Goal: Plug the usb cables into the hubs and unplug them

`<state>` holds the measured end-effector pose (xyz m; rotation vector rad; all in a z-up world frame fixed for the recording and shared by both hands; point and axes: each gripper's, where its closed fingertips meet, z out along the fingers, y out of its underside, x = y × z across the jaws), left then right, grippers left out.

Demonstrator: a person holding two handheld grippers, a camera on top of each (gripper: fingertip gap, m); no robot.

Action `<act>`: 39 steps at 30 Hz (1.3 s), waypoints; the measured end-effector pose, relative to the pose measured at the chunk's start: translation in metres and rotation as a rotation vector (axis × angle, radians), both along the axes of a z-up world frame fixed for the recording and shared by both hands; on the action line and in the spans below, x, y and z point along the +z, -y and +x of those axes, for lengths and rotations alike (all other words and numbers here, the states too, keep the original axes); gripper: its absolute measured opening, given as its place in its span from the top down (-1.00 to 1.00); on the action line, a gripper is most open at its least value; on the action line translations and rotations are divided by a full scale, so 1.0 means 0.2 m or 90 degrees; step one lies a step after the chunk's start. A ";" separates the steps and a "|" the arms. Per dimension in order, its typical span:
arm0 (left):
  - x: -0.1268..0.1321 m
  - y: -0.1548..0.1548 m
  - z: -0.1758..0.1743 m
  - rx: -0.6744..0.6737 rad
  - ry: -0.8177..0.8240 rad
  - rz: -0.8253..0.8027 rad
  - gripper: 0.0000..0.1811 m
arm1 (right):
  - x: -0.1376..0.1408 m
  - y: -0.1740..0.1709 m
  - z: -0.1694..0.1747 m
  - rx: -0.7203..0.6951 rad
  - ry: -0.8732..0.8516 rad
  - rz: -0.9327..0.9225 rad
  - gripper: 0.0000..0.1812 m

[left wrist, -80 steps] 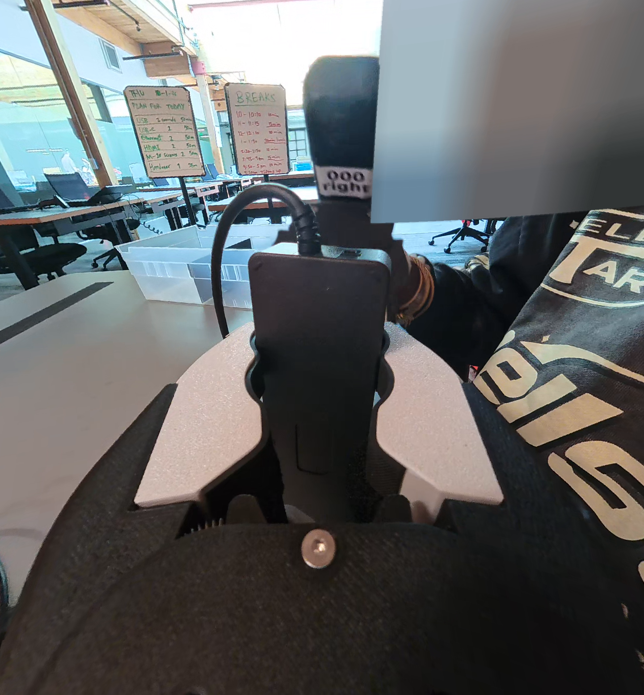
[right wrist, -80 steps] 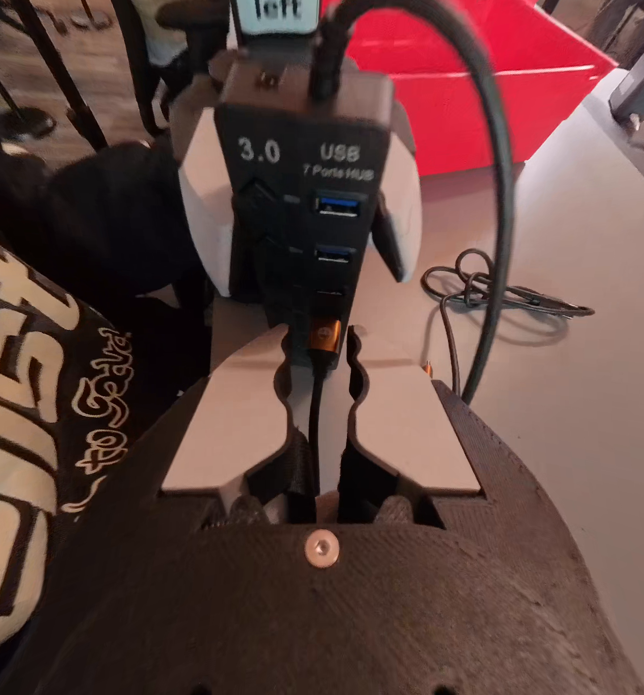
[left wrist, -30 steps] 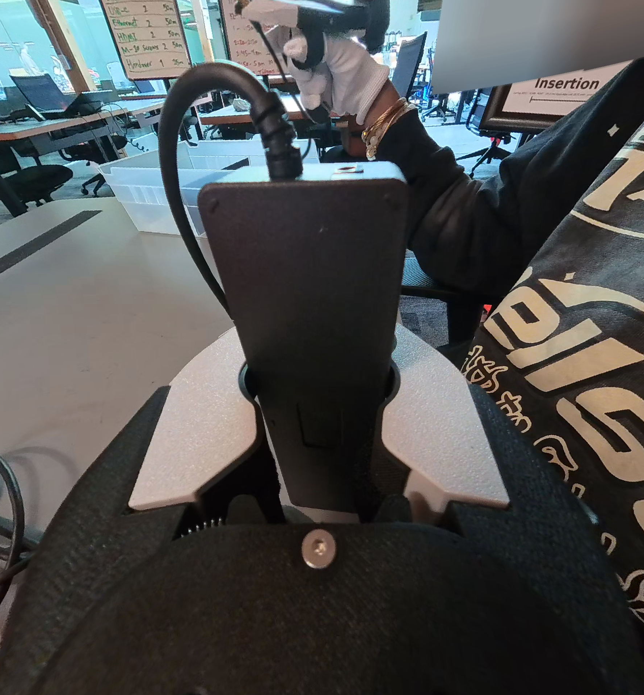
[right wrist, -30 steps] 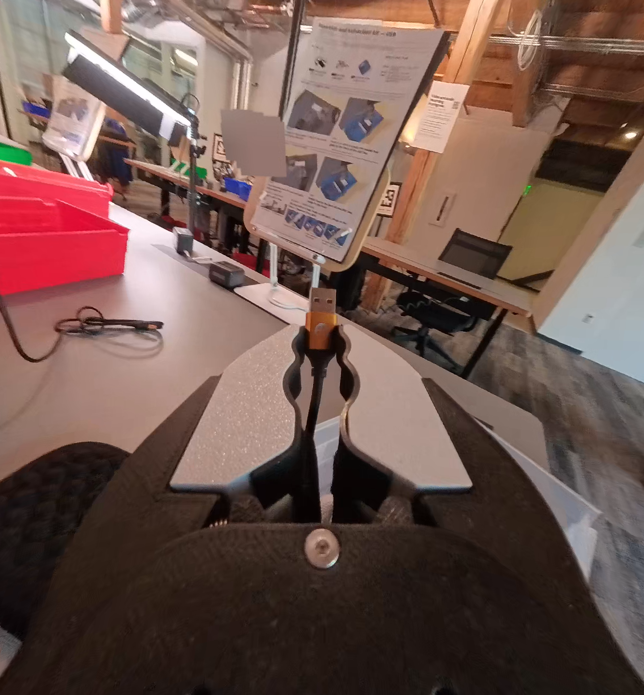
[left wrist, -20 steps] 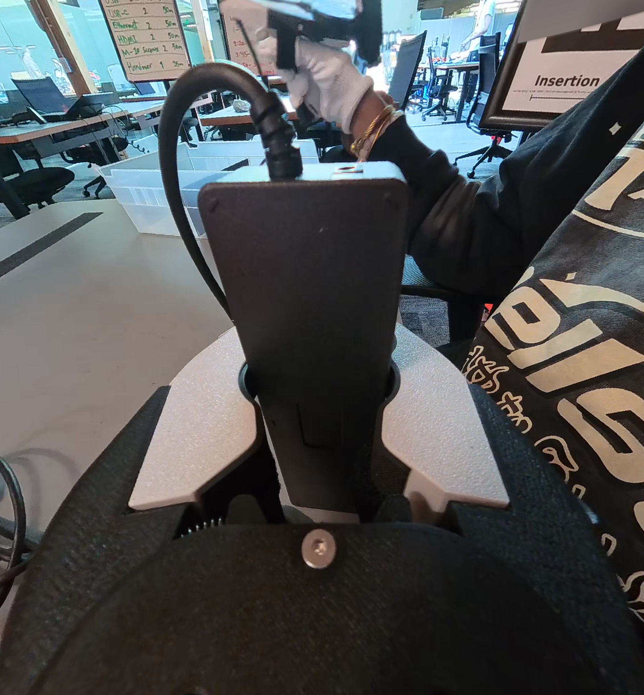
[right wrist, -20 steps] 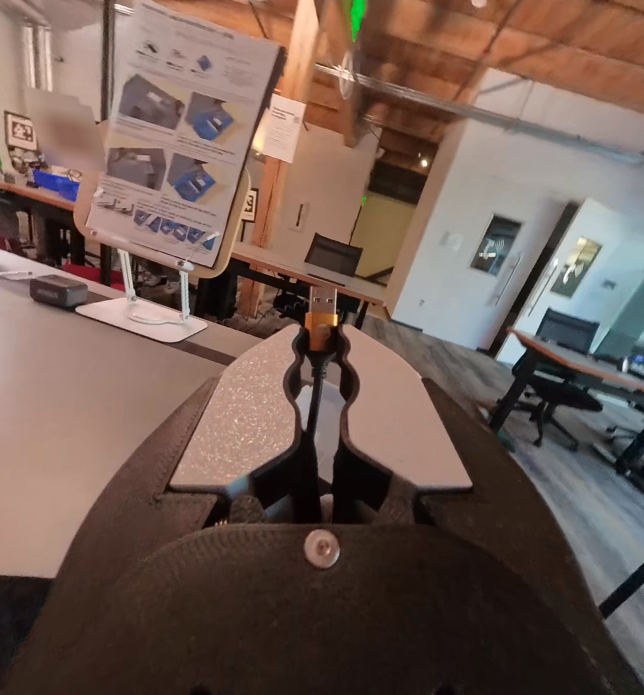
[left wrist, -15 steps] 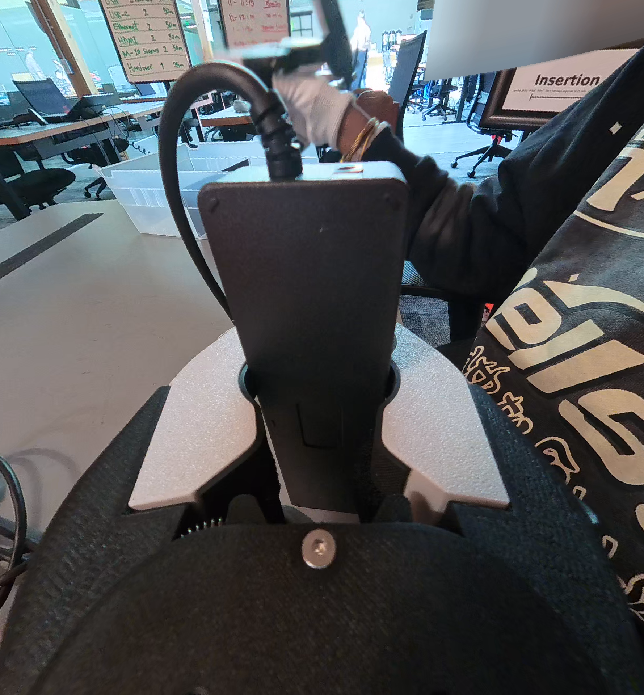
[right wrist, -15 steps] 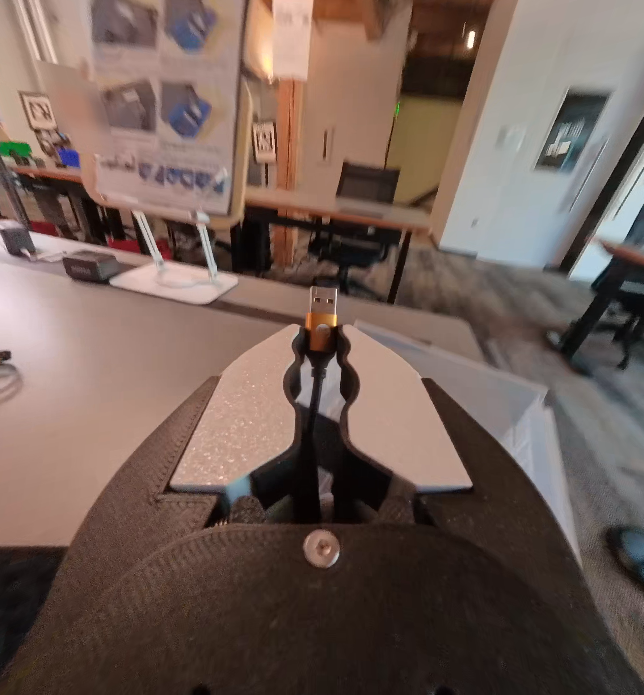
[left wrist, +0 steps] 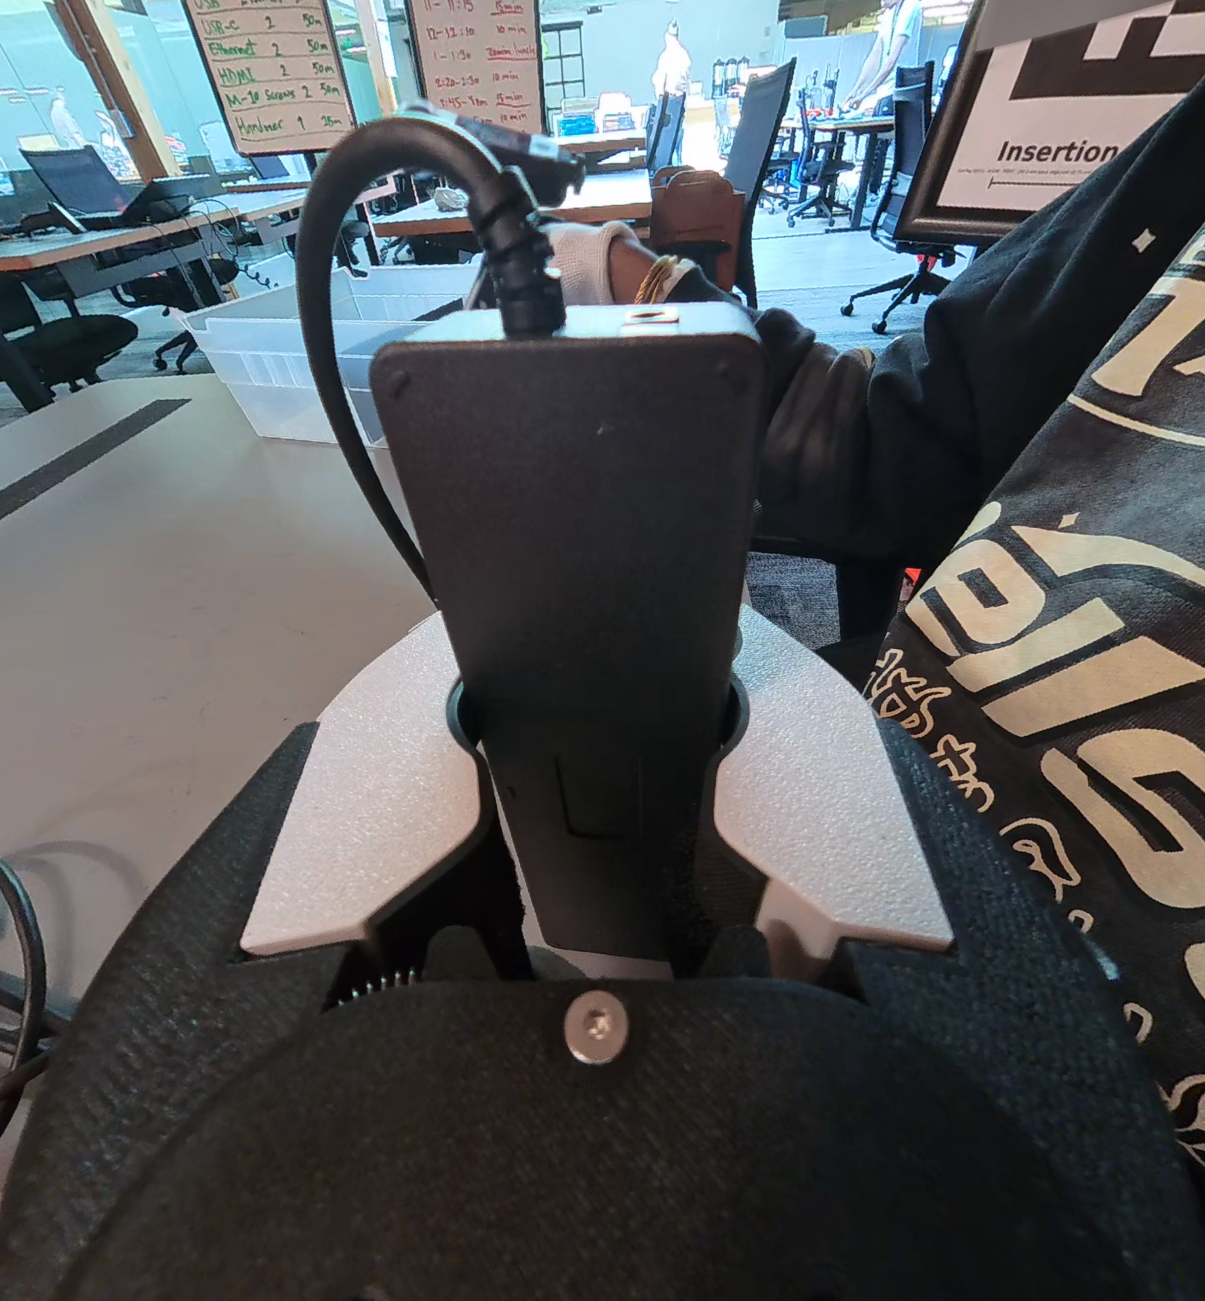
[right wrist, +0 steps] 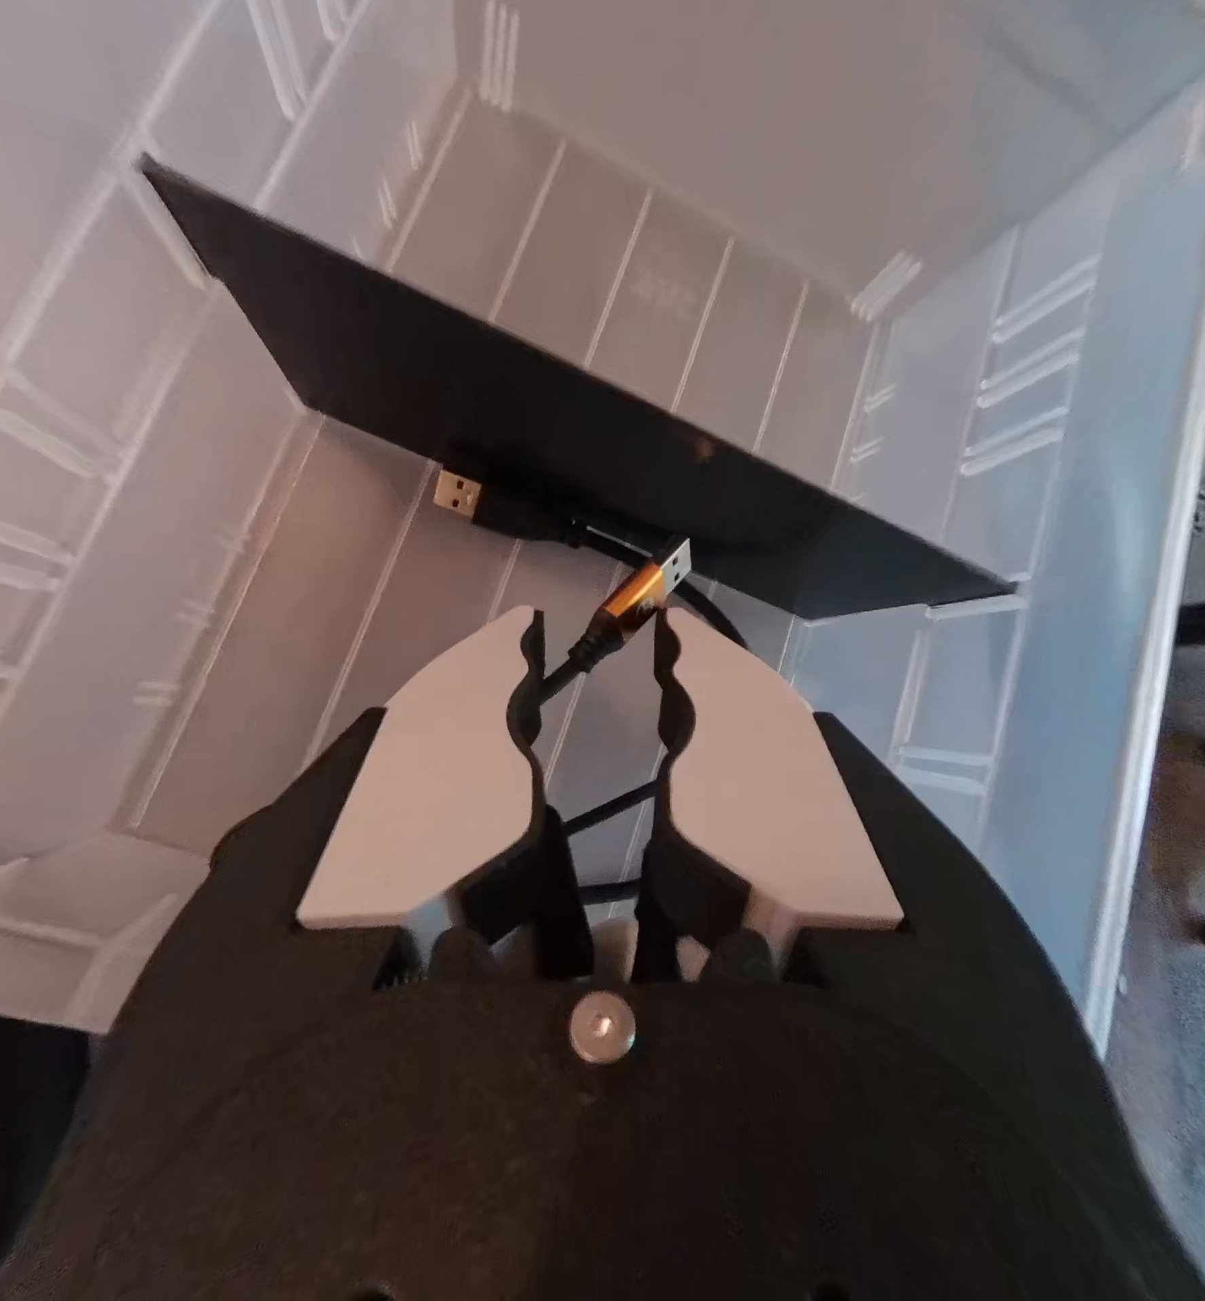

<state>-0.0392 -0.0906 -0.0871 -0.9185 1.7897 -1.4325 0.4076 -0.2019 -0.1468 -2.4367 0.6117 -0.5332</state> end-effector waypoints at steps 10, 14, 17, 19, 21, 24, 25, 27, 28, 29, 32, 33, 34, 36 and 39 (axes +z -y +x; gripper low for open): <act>0.00 -0.01 0.00 0.001 0.001 0.003 0.29 | 0.15 0.10 -0.07 0.034 -0.019 0.064 0.55; -0.01 -0.02 0.00 0.002 0.000 0.001 0.29 | 0.14 0.07 -0.16 0.102 -0.052 0.058 0.63; 0.00 -0.03 0.00 0.001 0.000 0.000 0.29 | 0.29 -0.08 -0.35 0.252 -0.056 0.158 0.60; 0.00 -0.03 0.00 0.000 0.000 -0.002 0.29 | 0.48 -0.20 -0.56 0.390 -0.029 0.264 0.56; 0.00 -0.03 -0.01 0.001 0.000 -0.003 0.29 | 0.67 -0.28 -0.83 0.529 -0.011 0.364 0.53; 0.01 -0.03 -0.01 0.002 0.001 0.000 0.28 | 0.82 -0.35 -1.31 0.751 -0.028 0.443 0.46; 0.01 -0.03 -0.01 0.003 0.001 0.001 0.28 | 0.82 -0.37 -1.45 0.815 -0.033 0.437 0.47; 0.01 -0.03 0.00 0.010 0.006 0.009 0.29 | 0.77 -0.38 -1.73 0.944 -0.043 0.408 0.54; 0.02 -0.03 0.00 0.019 0.014 0.008 0.29 | 0.72 -0.37 -1.86 1.010 -0.057 0.385 0.54; 0.05 -0.04 0.00 0.023 0.032 -0.001 0.29 | 0.66 -0.37 -1.98 1.062 -0.077 0.358 0.51; 0.18 -0.06 -0.06 0.026 0.127 -0.052 0.29 | 0.44 -0.42 -2.21 1.126 -0.118 0.250 0.26; 0.22 -0.07 -0.09 0.024 0.158 -0.069 0.28 | 0.37 -0.45 -2.24 1.128 -0.101 0.209 0.19; 0.25 -0.08 -0.11 0.017 0.185 -0.082 0.29 | 0.32 -0.47 -2.26 1.134 -0.078 0.183 0.18; 0.30 -0.07 -0.16 -0.004 0.222 -0.096 0.29 | 0.28 -0.51 -2.27 1.134 -0.060 0.190 0.19; 0.33 -0.06 -0.19 -0.014 0.254 -0.094 0.29 | 0.26 -0.56 -2.20 1.100 -0.075 0.195 0.27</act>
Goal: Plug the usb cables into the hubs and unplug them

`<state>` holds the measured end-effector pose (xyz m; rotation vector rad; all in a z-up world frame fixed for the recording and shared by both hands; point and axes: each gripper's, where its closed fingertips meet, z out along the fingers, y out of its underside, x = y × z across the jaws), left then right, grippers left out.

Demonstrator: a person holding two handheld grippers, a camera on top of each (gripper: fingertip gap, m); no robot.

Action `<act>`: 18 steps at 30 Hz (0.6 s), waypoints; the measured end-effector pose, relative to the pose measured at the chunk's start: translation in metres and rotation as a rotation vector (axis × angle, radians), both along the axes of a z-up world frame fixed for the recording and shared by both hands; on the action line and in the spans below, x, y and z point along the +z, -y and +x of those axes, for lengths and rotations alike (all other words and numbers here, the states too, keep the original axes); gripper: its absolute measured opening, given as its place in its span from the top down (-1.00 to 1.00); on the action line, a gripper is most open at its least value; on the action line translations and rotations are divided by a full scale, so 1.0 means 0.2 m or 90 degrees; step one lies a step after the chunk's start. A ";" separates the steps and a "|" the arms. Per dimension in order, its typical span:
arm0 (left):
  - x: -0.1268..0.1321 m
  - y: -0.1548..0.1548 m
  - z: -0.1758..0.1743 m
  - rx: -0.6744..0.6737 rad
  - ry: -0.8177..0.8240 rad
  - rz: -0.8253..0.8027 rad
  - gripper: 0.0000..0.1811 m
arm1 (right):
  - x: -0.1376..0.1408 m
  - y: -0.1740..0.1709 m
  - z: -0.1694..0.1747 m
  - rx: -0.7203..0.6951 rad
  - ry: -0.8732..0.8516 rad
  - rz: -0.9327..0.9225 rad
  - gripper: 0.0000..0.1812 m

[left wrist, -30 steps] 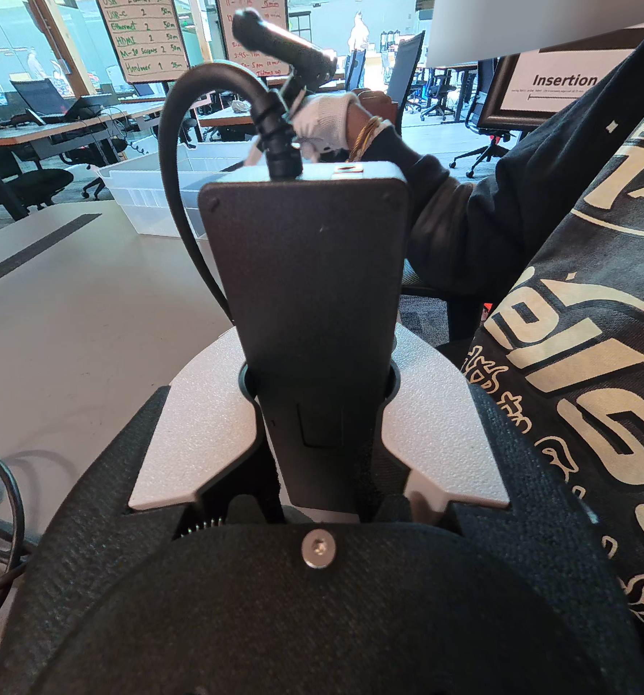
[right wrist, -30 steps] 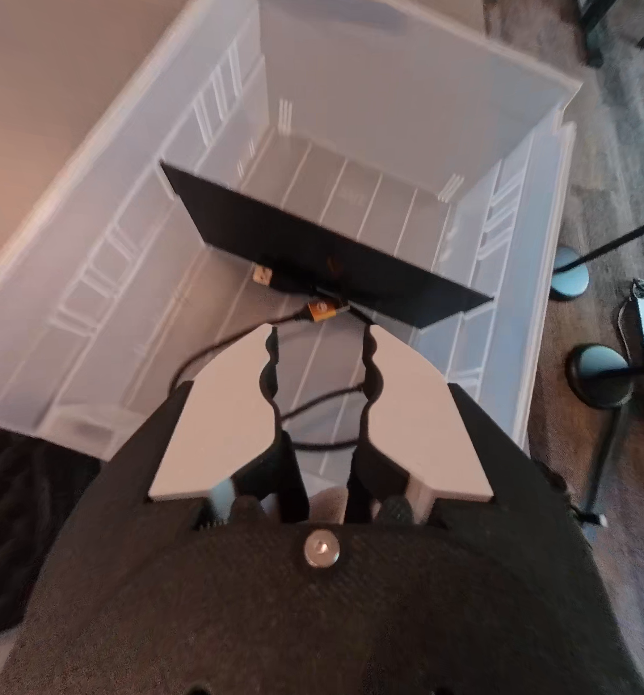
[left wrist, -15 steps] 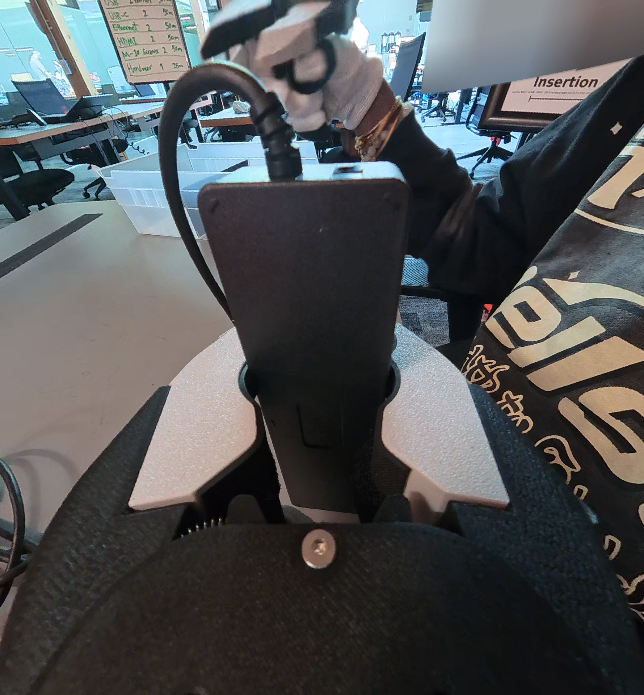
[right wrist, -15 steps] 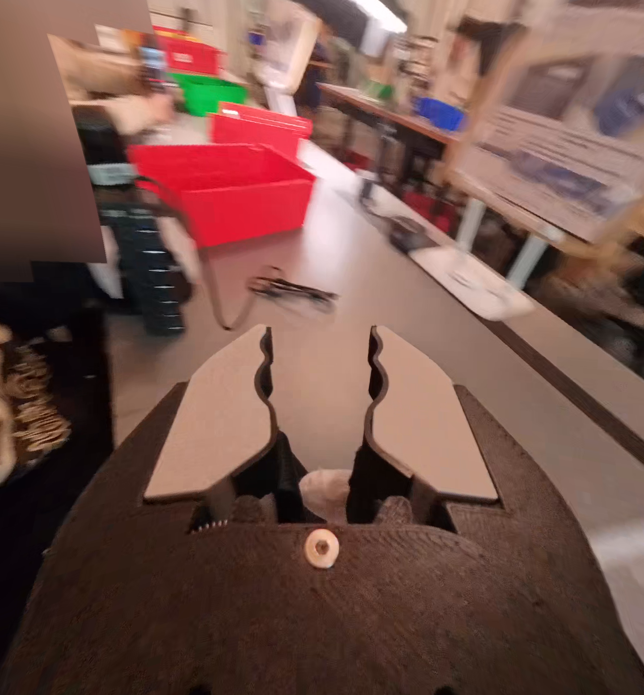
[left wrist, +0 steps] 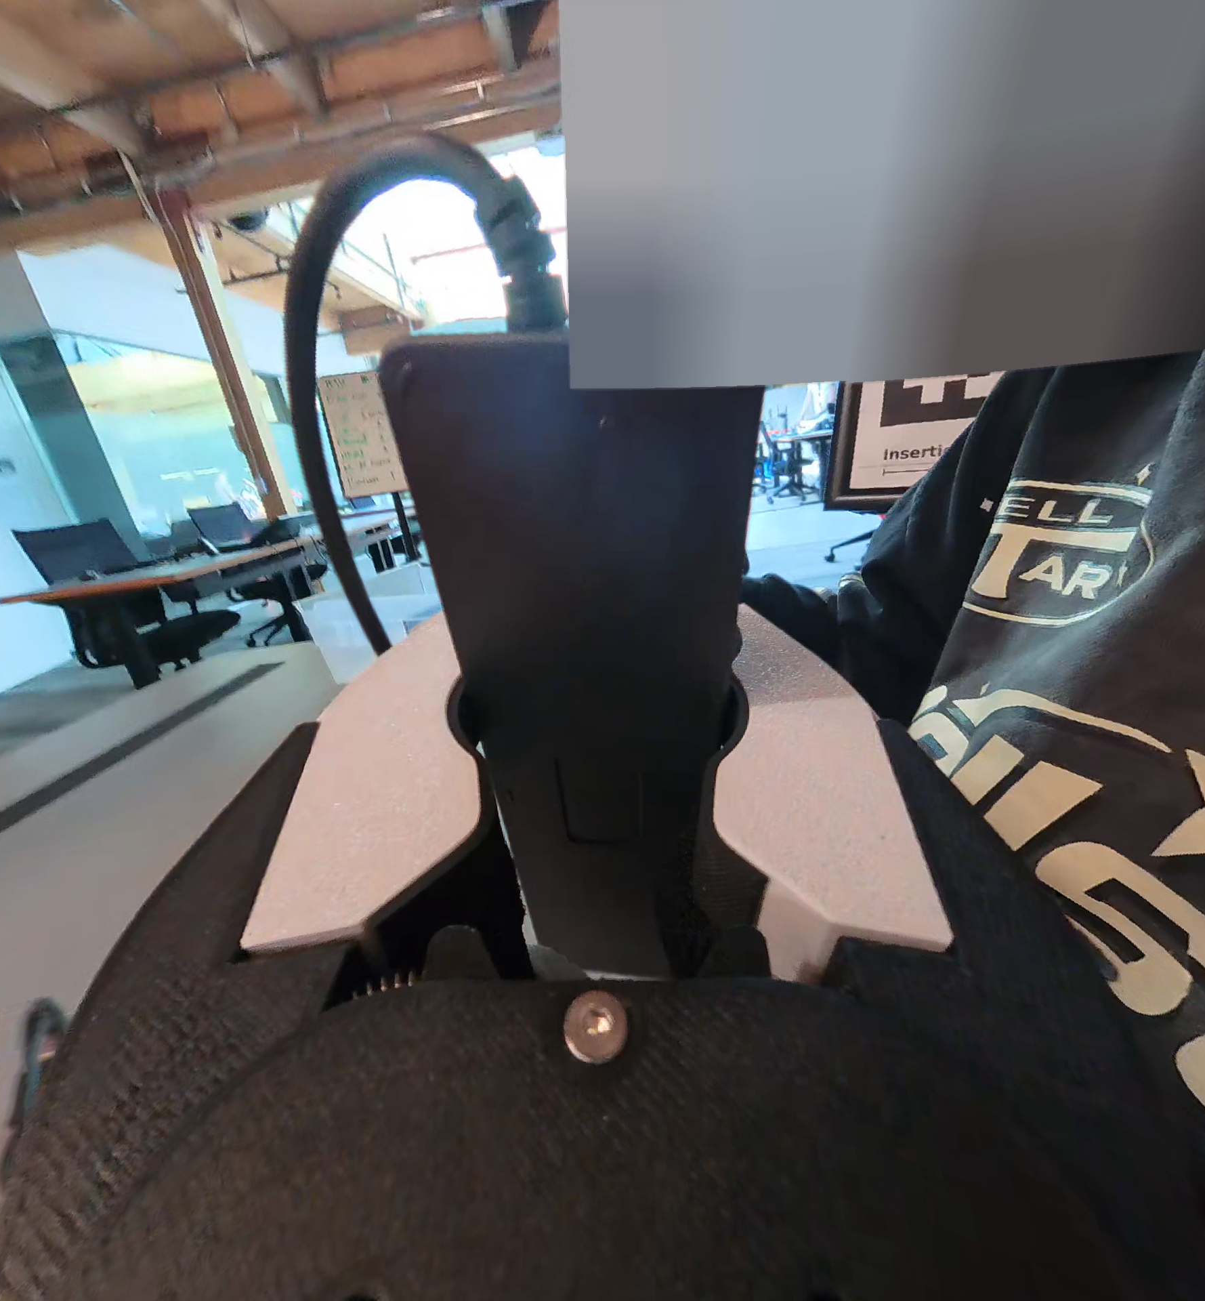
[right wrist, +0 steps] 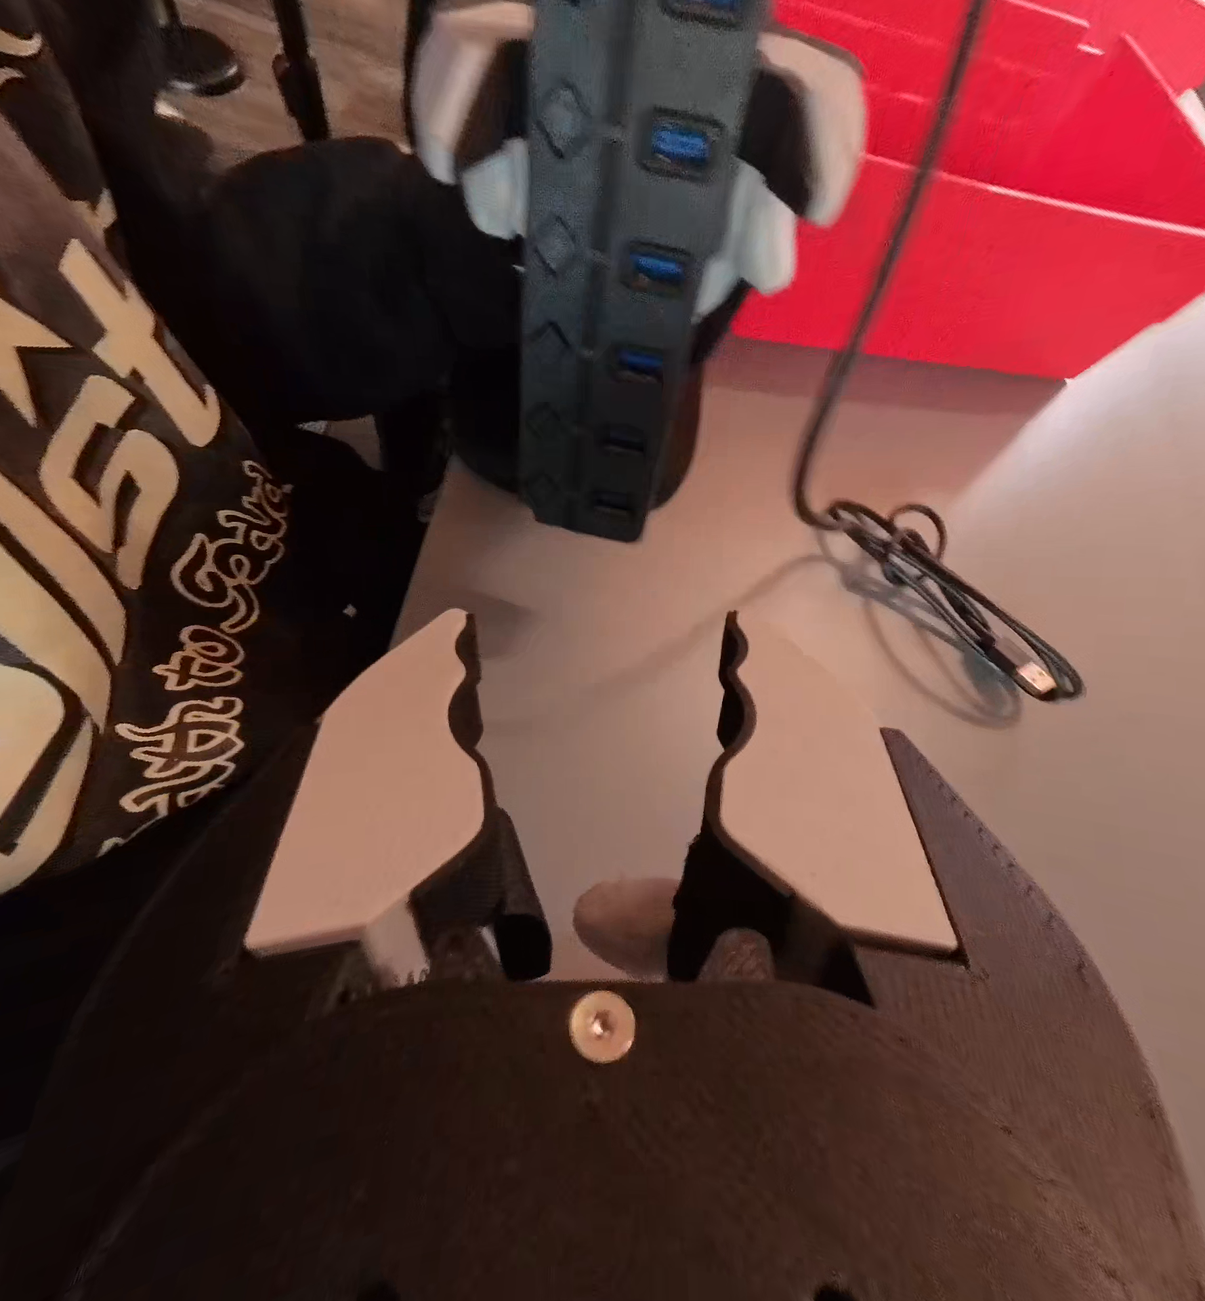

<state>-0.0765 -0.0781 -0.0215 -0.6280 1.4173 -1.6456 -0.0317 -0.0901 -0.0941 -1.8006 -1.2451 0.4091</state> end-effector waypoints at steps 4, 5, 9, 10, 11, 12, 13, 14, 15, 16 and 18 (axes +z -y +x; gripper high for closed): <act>0.04 0.02 -0.04 -0.019 0.038 -0.003 0.29 | 0.06 -0.14 0.17 -0.096 -0.048 0.040 0.27; 0.05 0.02 -0.06 -0.036 0.050 -0.006 0.29 | 0.08 -0.17 0.20 -0.110 -0.051 0.060 0.26; 0.08 0.11 -0.16 -0.146 0.100 -0.001 0.29 | 0.04 -0.25 0.25 -0.118 -0.009 0.099 0.23; 0.09 0.13 -0.18 -0.161 0.108 0.002 0.29 | 0.02 -0.28 0.26 -0.121 0.021 0.109 0.26; 0.09 0.13 -0.19 -0.169 0.111 0.004 0.29 | 0.01 -0.32 0.26 -0.122 0.055 0.124 0.31; 0.08 0.14 -0.19 -0.173 0.110 0.004 0.29 | 0.00 -0.37 0.26 -0.123 0.090 0.138 0.35; 0.08 0.14 -0.18 -0.173 0.105 0.006 0.29 | -0.01 -0.42 0.26 -0.120 0.123 0.145 0.39; 0.07 0.14 -0.18 -0.171 0.100 0.011 0.28 | -0.03 -0.47 0.23 -0.105 0.151 0.146 0.41; 0.06 0.15 -0.17 -0.170 0.095 0.016 0.28 | -0.06 -0.52 0.21 -0.086 0.174 0.148 0.44; 0.06 0.15 -0.16 -0.170 0.092 0.019 0.27 | -0.10 -0.56 0.18 -0.066 0.195 0.148 0.45; 0.05 0.15 -0.15 -0.171 0.088 0.021 0.28 | -0.18 -0.66 0.14 -0.040 0.232 0.138 0.47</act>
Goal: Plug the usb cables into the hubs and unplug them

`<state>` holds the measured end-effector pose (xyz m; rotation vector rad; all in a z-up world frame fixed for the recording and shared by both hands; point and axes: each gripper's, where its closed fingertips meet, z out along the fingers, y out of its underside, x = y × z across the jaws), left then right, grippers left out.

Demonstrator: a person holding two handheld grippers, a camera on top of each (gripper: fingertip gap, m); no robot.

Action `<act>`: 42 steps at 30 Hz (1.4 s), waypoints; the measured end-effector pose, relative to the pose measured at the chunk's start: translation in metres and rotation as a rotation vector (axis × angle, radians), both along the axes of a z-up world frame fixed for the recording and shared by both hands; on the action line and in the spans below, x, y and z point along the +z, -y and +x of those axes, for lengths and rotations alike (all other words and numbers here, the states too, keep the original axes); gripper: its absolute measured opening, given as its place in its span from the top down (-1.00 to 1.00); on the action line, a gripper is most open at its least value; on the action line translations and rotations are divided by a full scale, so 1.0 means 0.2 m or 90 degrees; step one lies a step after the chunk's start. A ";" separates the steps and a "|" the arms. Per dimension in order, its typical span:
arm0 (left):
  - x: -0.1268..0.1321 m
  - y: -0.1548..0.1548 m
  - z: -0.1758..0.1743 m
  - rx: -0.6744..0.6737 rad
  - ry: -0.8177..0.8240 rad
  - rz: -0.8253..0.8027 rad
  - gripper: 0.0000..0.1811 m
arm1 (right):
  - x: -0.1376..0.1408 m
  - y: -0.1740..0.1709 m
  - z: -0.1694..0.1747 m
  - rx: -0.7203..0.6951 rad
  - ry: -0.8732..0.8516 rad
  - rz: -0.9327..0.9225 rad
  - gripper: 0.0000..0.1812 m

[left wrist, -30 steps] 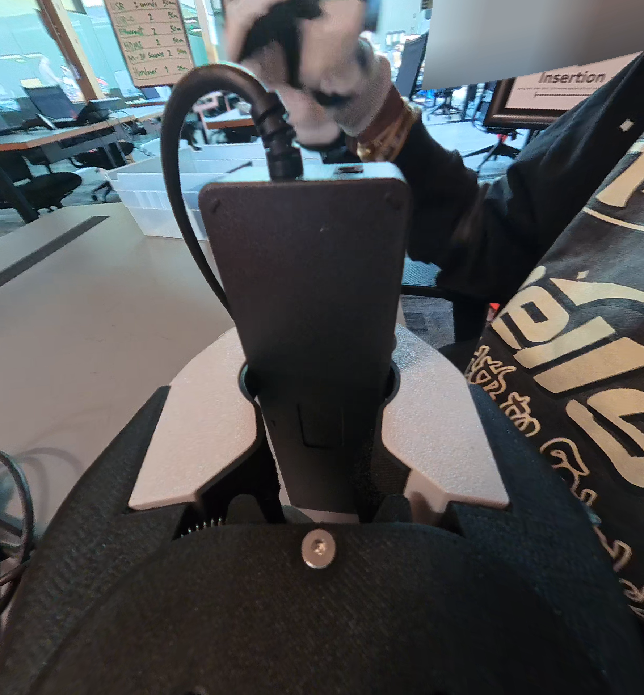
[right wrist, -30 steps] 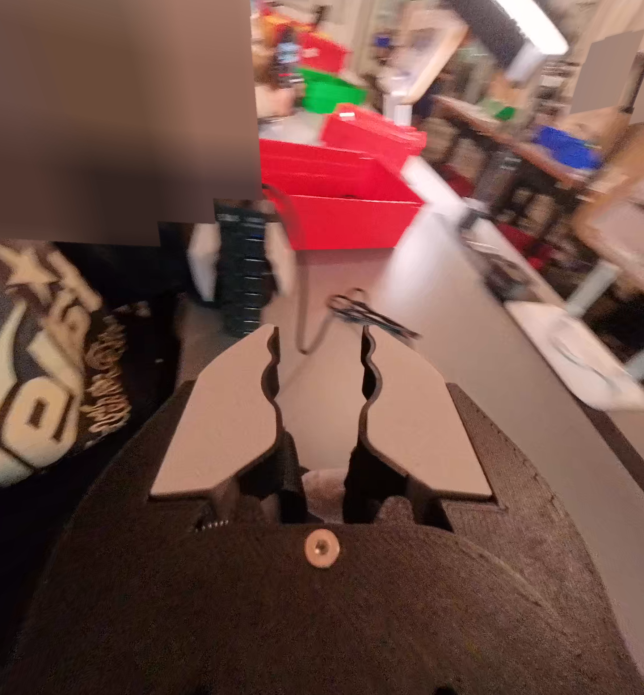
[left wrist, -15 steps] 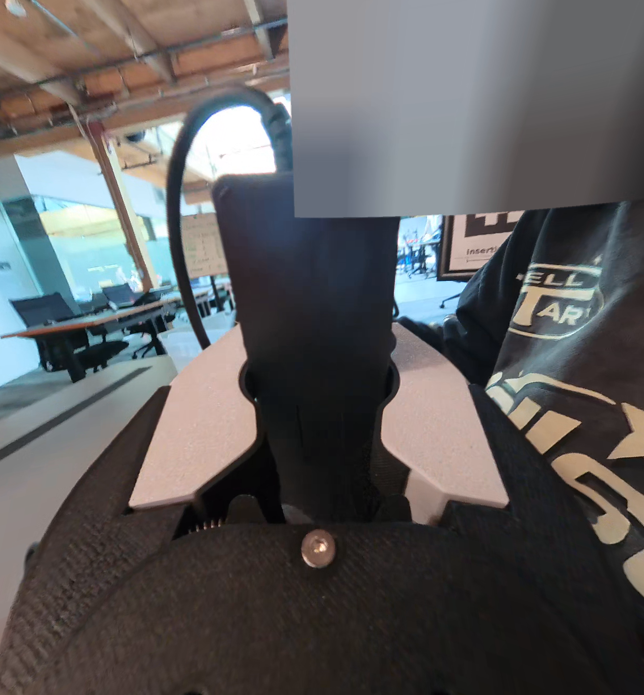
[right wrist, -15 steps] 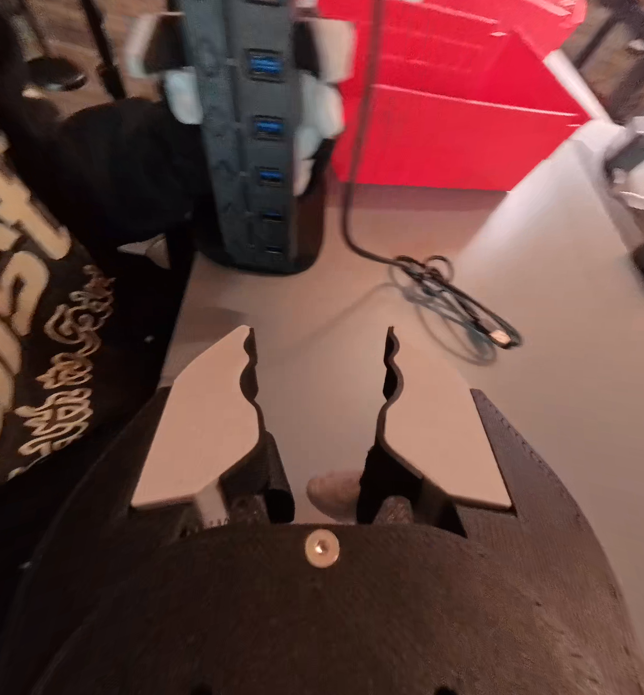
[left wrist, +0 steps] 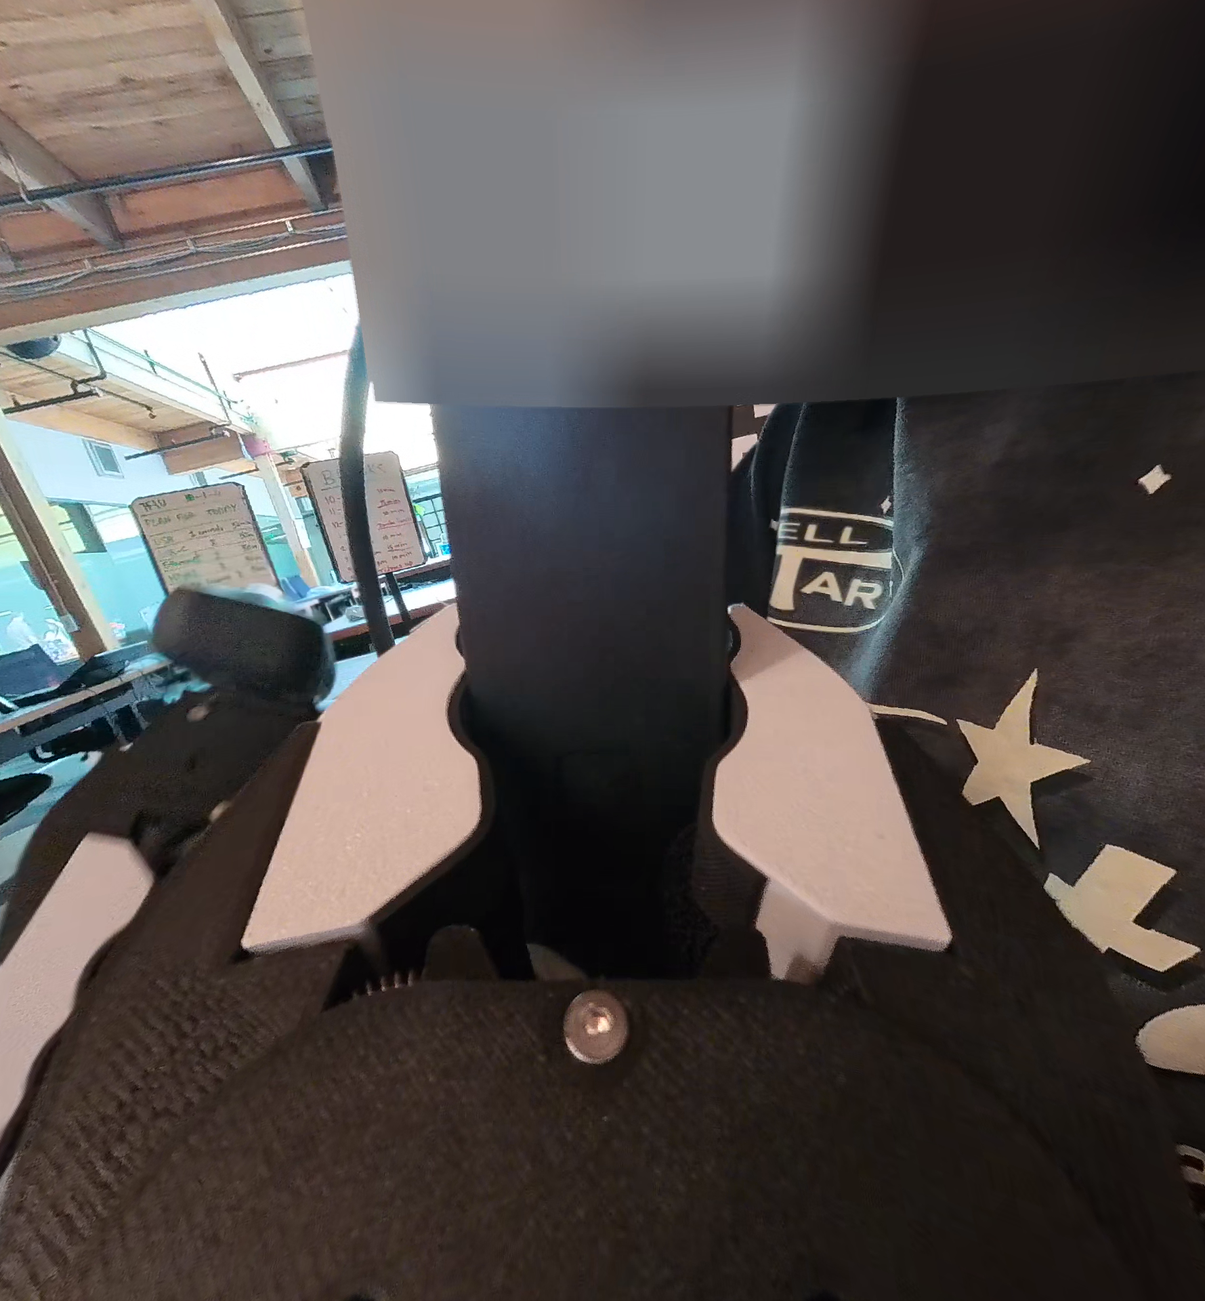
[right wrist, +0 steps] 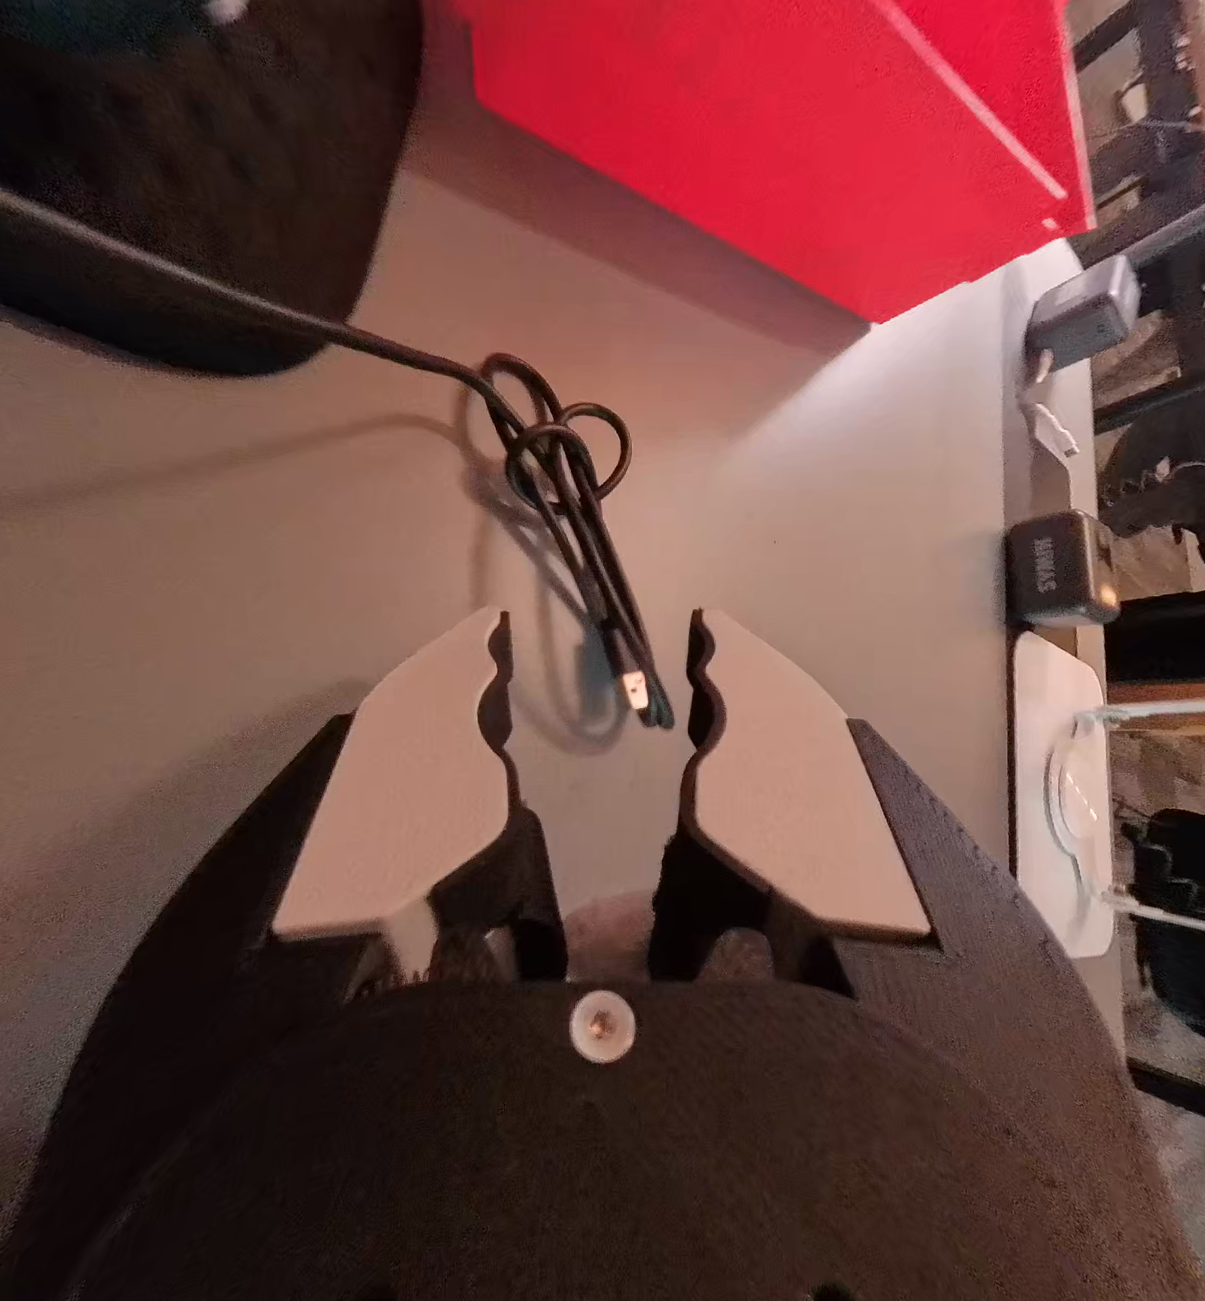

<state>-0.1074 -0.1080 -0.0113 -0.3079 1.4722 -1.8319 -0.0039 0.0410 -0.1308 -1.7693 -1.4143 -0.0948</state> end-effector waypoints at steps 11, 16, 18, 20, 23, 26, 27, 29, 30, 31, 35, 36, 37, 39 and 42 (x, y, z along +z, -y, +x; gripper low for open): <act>-0.03 -0.16 0.15 0.155 -0.076 -0.054 0.29 | -0.14 -0.05 0.14 -0.193 -0.076 -0.111 0.96; -0.09 -0.40 0.27 0.344 -0.159 -0.135 0.29 | 0.14 0.13 0.25 -0.341 -0.613 -0.190 0.94; -0.17 -0.49 0.33 0.439 -0.230 -0.143 0.29 | 0.28 0.24 0.21 -0.294 -0.801 -0.171 0.95; -0.20 -0.49 0.38 0.466 -0.269 -0.160 0.29 | 0.37 0.34 0.13 -0.231 -0.900 -0.126 0.94; -0.23 -0.41 0.44 0.454 -0.295 -0.164 0.29 | 0.40 0.42 0.01 -0.182 -0.920 -0.048 0.93; -0.30 -0.38 0.49 0.508 -0.323 -0.088 0.29 | 0.43 0.47 -0.10 -0.133 -0.878 0.015 0.92; -0.31 -0.37 0.50 0.519 -0.327 -0.068 0.29 | 0.45 0.47 -0.12 -0.120 -0.859 0.035 0.89; -0.34 -0.37 0.52 0.542 -0.337 -0.036 0.30 | 0.45 0.48 -0.16 -0.104 -0.801 0.057 0.83; -0.36 -0.37 0.53 0.558 -0.347 -0.018 0.30 | 0.44 0.49 -0.20 -0.088 -0.758 0.055 0.73; -0.36 -0.38 0.54 0.579 -0.345 -0.011 0.30 | 0.43 0.48 -0.22 -0.089 -0.722 0.062 0.62; -0.36 -0.41 0.54 0.631 -0.329 0.002 0.30 | 0.40 0.44 -0.23 -0.148 -0.614 0.092 0.44; -0.36 -0.42 0.54 0.650 -0.321 0.013 0.30 | 0.39 0.42 -0.23 -0.165 -0.603 0.103 0.43; -0.36 -0.41 0.54 0.662 -0.313 0.028 0.30 | 0.39 0.41 -0.22 -0.181 -0.595 0.113 0.43; -0.36 -0.39 0.55 0.688 -0.296 0.061 0.30 | 0.39 0.38 -0.21 -0.203 -0.586 0.128 0.50; -0.37 -0.38 0.56 0.750 -0.272 0.125 0.30 | 0.38 0.36 -0.20 -0.213 -0.564 0.134 0.58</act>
